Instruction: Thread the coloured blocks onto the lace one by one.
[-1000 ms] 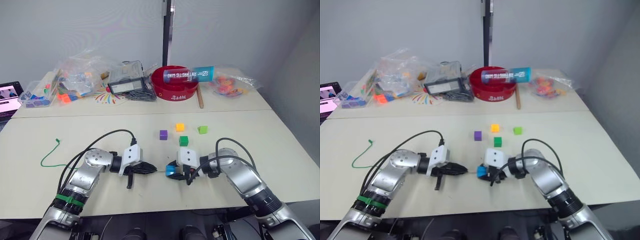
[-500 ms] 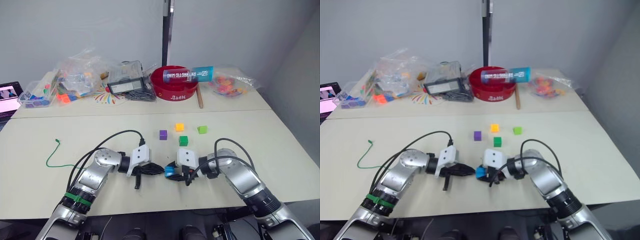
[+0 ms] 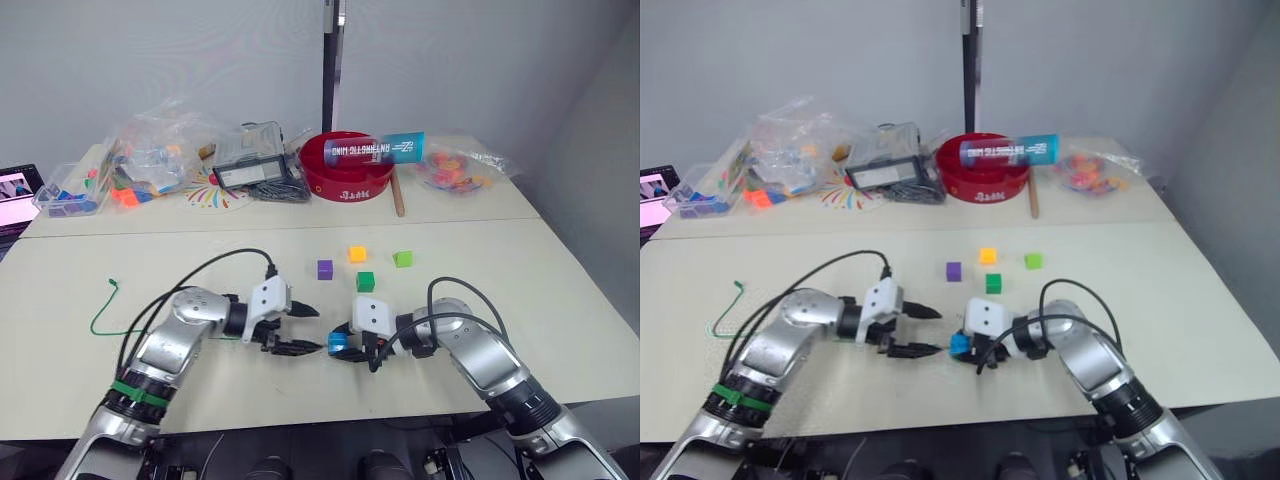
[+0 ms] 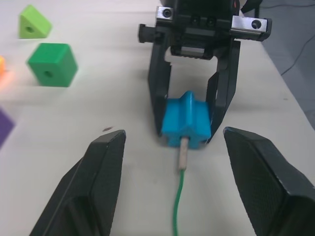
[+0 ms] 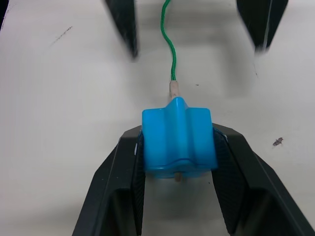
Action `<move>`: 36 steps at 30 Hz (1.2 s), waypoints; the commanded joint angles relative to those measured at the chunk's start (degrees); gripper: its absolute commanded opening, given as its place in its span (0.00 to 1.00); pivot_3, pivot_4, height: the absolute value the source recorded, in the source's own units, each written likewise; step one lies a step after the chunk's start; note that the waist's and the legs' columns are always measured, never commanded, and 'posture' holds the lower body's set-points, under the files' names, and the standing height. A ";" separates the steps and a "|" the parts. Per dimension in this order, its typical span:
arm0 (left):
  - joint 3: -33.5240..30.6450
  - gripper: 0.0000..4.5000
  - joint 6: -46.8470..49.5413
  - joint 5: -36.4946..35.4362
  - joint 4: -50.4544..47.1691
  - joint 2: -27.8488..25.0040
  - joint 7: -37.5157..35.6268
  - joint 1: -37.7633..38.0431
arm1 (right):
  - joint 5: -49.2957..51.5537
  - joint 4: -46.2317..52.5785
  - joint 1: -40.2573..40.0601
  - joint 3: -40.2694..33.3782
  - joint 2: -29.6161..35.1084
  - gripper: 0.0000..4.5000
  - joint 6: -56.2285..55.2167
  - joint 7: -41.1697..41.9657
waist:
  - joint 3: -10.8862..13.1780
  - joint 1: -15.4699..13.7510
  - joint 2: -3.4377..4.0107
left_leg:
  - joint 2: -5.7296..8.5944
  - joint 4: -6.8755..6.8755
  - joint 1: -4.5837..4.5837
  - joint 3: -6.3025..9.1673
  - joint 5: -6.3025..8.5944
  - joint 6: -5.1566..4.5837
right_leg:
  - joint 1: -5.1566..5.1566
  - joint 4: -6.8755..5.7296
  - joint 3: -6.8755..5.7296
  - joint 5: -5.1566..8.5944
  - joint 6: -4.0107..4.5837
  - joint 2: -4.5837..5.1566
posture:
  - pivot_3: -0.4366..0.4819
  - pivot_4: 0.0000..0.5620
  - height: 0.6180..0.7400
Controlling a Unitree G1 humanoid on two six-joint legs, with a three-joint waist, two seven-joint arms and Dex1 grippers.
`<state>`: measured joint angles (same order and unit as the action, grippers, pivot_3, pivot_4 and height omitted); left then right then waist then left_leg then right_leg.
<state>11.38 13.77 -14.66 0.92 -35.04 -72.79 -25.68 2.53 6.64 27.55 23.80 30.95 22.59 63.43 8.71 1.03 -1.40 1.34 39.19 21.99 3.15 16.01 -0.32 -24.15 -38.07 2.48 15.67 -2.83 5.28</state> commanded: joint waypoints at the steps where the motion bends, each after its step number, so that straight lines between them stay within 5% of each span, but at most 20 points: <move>1: -0.99 0.72 -4.01 0.73 1.70 -2.32 -1.31 1.68 | 0.09 0.12 -0.58 0.40 0.03 0.30 0.25 -0.14 | 0.00 -0.01 0.00 | 0.00 0.00 -0.01 0.00 0.00 0.00 | 0.00 0.00 0.00 0.00 0.00 0.00 | 0.48 0.27 1.00; 7: 1.86 0.72 -7.80 4.12 5.60 -1.61 -0.56 1.96 | 0.19 0.57 -0.68 0.24 0.14 0.30 0.51 -0.15 | 0.00 -0.04 0.00 | 0.01 0.00 0.00 0.00 0.00 0.01 | 0.01 0.01 -0.01 0.00 0.00 0.01 | 0.48 0.27 1.00; 17: 3.35 0.03 -8.57 4.38 6.90 0.23 -1.63 1.84 | 0.47 1.56 -0.94 -0.04 0.51 0.30 1.37 -0.22 | 0.00 -0.04 0.00 | 0.02 0.00 0.02 0.00 0.00 0.00 | 0.00 -0.01 -0.01 0.00 0.00 0.01 | 0.48 0.27 1.00; 36: 4.91 0.01 -9.07 6.47 8.01 6.14 1.44 -2.30 | 0.48 2.12 -1.28 0.50 0.62 0.30 1.71 -0.39 | 0.00 -0.11 0.00 | 0.03 0.01 0.02 -0.01 0.00 0.00 | 0.02 0.00 -0.01 0.00 0.00 0.02 | 0.48 0.27 1.00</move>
<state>15.87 5.47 -8.33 9.85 -29.05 -71.56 -27.51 3.01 7.66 27.04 23.59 31.27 23.83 62.89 8.71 0.92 -1.40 1.38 39.20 22.01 3.15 16.01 -0.31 -24.13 -38.08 2.48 15.67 -2.83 5.31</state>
